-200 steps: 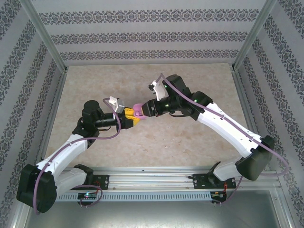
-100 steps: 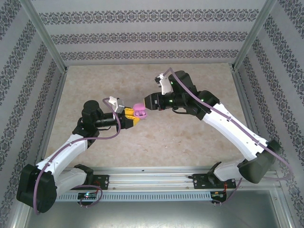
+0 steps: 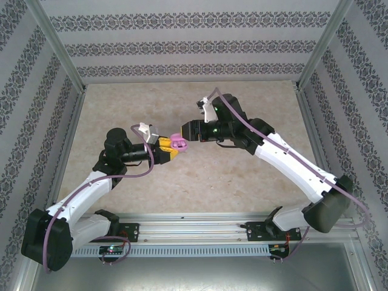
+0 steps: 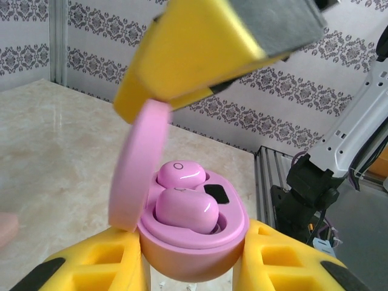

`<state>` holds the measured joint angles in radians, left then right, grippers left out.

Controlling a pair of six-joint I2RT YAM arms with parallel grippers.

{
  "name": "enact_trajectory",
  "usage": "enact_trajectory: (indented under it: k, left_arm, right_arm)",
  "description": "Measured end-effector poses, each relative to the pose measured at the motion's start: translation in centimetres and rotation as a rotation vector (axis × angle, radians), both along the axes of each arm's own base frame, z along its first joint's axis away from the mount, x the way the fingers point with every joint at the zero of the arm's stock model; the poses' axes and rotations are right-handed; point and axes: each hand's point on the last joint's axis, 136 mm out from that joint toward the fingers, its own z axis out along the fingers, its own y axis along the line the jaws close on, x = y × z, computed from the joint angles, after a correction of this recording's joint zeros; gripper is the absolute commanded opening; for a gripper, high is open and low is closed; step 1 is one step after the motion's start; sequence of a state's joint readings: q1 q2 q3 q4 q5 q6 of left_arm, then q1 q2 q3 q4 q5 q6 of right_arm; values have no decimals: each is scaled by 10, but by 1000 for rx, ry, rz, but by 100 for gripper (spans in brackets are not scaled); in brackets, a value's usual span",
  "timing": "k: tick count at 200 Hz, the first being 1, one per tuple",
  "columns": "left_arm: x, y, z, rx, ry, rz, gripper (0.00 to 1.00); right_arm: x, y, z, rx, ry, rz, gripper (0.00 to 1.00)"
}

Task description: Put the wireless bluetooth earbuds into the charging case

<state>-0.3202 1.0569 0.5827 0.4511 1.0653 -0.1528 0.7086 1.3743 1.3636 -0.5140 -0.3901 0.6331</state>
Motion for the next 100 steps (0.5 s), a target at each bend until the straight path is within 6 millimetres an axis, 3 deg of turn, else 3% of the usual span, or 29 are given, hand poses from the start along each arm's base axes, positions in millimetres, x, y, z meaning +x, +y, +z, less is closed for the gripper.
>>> enact_trajectory:
  k: [51, 100]
  left_arm:
    - [4, 0, 4, -14, -15, 16, 25]
    - [7, 0, 7, -34, -16, 21, 25]
  right_arm:
    - [-17, -26, 7, 94, 56, -110, 60]
    - [-9, -21, -1, 161, 116, -163, 62]
